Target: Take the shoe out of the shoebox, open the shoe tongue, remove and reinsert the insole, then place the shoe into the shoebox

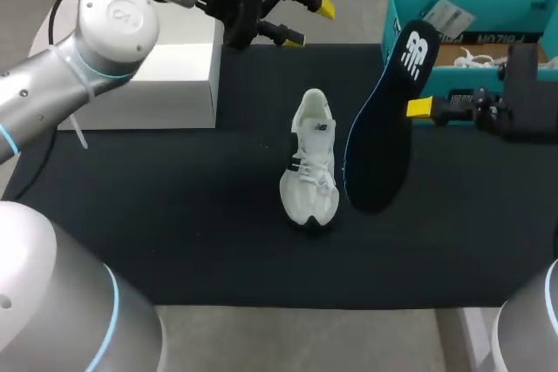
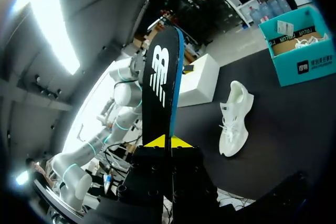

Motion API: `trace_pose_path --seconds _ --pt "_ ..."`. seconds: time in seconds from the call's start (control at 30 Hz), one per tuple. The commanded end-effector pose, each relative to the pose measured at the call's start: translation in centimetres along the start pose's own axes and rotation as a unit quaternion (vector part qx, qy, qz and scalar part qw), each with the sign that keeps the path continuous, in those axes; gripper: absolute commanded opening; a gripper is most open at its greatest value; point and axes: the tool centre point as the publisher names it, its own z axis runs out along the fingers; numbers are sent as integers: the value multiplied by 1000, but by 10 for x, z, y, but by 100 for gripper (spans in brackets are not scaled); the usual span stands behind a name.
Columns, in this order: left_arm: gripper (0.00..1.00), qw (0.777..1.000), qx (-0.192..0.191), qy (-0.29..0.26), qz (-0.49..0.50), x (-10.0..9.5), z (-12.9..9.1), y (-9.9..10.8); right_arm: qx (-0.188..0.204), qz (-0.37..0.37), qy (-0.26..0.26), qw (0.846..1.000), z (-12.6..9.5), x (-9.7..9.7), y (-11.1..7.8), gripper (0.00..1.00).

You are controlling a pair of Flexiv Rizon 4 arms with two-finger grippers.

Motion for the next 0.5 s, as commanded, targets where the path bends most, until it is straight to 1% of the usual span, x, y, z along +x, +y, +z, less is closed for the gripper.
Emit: trace_pose_path --seconds 0.03,0.23,0.3,0.33,0.43,0.47,0.5 --pt "100 996 -11 -83 2 7 -5 -11 47 6 3 999 22 -20 38 0" --pt "100 996 -13 -88 0 6 -4 -14 79 29 -30 996 30 -42 67 0" --pt "100 996 -13 -92 0 5 -3 -14 84 47 -44 994 33 -50 75 0" --pt "100 995 -14 -94 0 5 -3 -14 85 54 -40 994 35 -53 78 0" --pt "100 995 -12 -102 13 3 -2 -14 87 67 -42 993 41 -57 86 0" --pt "100 995 -4 -98 16 2 -1 -15 81 68 -55 993 43 -58 89 0" --pt "100 995 3 -92 27 0 0 -14 81 68 -55 993 43 -58 89 0"
